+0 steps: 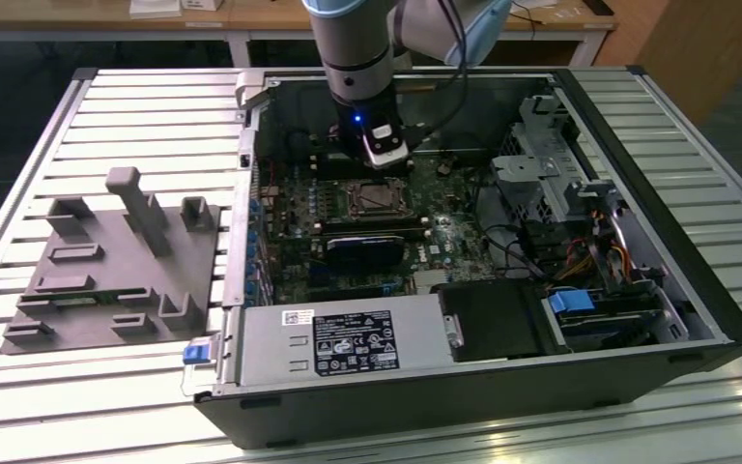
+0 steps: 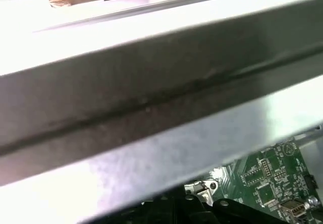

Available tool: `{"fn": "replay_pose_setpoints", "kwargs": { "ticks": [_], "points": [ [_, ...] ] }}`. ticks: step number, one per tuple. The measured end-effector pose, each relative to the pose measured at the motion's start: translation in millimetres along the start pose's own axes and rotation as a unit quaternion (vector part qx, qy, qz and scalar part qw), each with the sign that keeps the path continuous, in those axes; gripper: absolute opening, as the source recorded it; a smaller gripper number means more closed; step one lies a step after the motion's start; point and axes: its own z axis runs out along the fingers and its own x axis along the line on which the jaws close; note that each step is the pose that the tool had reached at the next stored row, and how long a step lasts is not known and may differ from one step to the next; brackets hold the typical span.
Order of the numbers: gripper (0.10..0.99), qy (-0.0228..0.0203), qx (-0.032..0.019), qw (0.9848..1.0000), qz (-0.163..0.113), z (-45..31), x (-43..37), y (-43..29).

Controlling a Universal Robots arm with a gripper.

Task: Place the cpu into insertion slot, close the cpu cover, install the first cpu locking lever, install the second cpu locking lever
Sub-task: 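Install the first cpu locking lever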

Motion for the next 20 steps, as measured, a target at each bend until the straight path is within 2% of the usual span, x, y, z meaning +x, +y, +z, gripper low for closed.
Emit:
{"fn": "replay_pose_setpoints", "kwargs": {
  "ticks": [5, 9, 12, 17, 20],
  "points": [
    [0.106, 0.0, 0.0002, 1.0, 0.0, -8.2, -1.3, 1.6],
    [0.106, -0.0018, 0.0053, 1.0, -0.001, -13.6, -2.2, 2.7],
    [0.106, -0.0033, 0.0098, 0.9999, -0.002, -13.9, -2.3, 2.7],
    [0.106, -0.0042, 0.0127, 0.9999, -0.003, -13.9, -2.2, 2.7],
    [0.106, -0.0034, 0.02, 0.9998, -0.004, -13.7, -2.2, 2.9]
  ]
}}
